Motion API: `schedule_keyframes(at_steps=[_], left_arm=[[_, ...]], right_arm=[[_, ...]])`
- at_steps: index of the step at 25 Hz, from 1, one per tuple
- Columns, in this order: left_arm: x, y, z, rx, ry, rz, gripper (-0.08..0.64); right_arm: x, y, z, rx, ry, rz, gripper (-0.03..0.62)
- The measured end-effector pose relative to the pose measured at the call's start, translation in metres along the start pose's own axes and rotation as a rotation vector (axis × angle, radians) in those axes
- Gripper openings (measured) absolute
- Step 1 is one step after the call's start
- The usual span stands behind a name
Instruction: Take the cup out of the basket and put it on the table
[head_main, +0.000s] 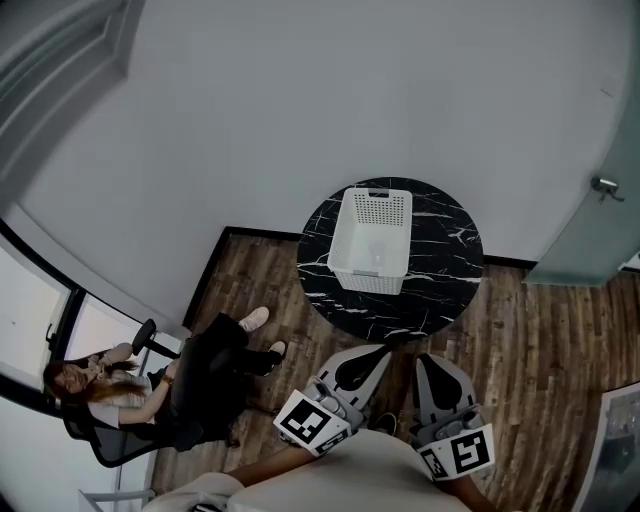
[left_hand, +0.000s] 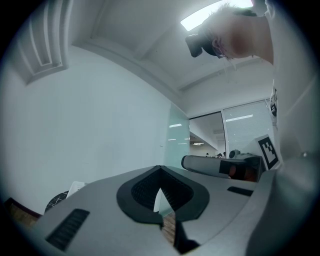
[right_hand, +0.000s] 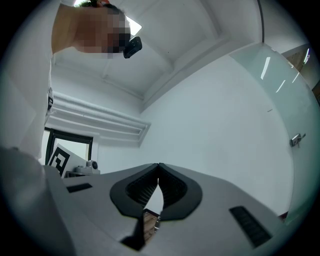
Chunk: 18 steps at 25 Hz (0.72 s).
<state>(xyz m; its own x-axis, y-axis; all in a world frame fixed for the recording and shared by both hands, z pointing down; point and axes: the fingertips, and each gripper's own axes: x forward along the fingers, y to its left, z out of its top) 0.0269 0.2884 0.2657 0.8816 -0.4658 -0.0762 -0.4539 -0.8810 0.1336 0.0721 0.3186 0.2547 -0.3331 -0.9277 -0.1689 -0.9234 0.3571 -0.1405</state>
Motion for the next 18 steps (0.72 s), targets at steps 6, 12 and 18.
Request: schedule_keyframes(at_steps=[6, 12, 18], left_arm=[[0.005, 0.032, 0.003, -0.003, -0.014, 0.034, -0.006], [0.013, 0.088, 0.01, -0.006, -0.035, 0.061, -0.006], [0.024, 0.157, 0.018, -0.016, -0.05, 0.071, -0.006]], right_arm=[[0.029, -0.005, -0.008, 0.006, 0.019, 0.019, 0.006], [0.085, -0.01, -0.02, 0.006, 0.036, 0.037, 0.006], [0.151, -0.015, -0.033, -0.003, 0.066, 0.039, 0.006]])
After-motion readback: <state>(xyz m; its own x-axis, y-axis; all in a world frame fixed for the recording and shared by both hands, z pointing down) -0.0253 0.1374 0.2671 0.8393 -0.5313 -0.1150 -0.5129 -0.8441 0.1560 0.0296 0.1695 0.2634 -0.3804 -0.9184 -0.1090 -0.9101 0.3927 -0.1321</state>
